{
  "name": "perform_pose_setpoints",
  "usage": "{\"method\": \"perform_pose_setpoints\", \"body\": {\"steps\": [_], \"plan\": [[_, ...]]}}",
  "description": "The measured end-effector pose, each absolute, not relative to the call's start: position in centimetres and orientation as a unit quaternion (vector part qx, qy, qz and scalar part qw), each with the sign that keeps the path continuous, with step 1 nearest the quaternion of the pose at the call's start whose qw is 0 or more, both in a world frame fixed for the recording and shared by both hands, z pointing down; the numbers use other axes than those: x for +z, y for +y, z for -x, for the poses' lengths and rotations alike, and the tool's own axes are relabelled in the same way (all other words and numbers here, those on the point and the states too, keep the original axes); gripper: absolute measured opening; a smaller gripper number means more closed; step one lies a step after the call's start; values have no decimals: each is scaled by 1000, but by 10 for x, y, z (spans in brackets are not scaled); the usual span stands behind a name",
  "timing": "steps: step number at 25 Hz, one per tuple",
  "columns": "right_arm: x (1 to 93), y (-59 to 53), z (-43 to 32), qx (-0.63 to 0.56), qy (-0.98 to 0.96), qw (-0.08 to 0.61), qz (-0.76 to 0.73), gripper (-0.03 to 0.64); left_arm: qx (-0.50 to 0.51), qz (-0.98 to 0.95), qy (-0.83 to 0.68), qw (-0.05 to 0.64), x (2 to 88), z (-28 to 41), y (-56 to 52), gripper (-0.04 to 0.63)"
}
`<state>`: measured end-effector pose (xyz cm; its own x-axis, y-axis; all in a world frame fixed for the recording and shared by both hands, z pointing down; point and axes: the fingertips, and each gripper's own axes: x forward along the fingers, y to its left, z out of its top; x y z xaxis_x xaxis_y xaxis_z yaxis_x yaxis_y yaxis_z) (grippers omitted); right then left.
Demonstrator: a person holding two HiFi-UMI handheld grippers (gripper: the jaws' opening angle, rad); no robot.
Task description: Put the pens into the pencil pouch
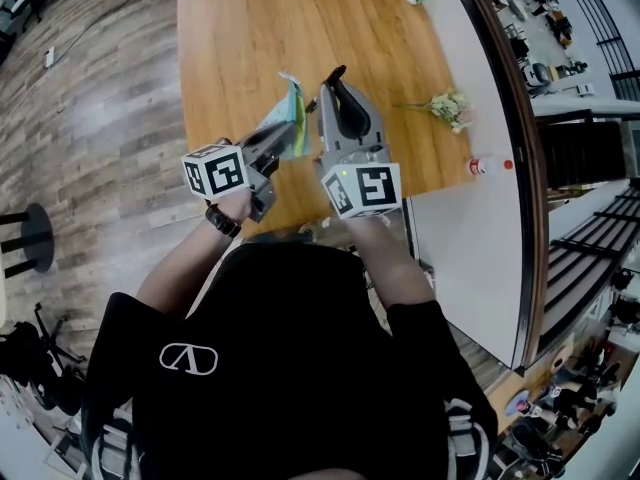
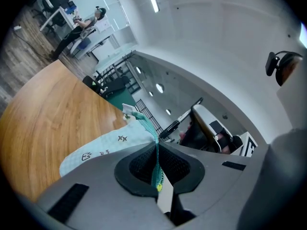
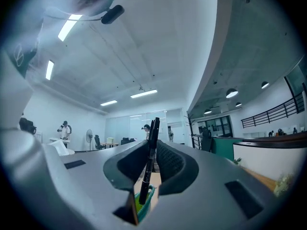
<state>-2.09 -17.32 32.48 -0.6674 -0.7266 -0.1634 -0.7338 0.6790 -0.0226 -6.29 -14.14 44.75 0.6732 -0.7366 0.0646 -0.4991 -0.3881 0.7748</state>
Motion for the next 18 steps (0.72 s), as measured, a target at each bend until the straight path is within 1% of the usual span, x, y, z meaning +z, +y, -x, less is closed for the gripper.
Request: {"method": "perform_pose_setpoints", "body": {"steps": [8,11,13,14,18], "plan": [[345,-168,35,1,921,57,386,55,-165,-826,-364,398,428,59,-141,17],[363,-168,36,-26,924,28,379,60,-170,-827,-363,393,423,58,-140,17],[373,-166,38,-42,929,10,368,69,-171,-827,-364,392,422,59,-140,17],[375,-164,39,-47,931,7,362,85,-171,-827,-365,392,422,59,-141,17],[378,-159,37,-52,934,1,355,103,-170,-824,-369,394,427,60,-141,17]]}}
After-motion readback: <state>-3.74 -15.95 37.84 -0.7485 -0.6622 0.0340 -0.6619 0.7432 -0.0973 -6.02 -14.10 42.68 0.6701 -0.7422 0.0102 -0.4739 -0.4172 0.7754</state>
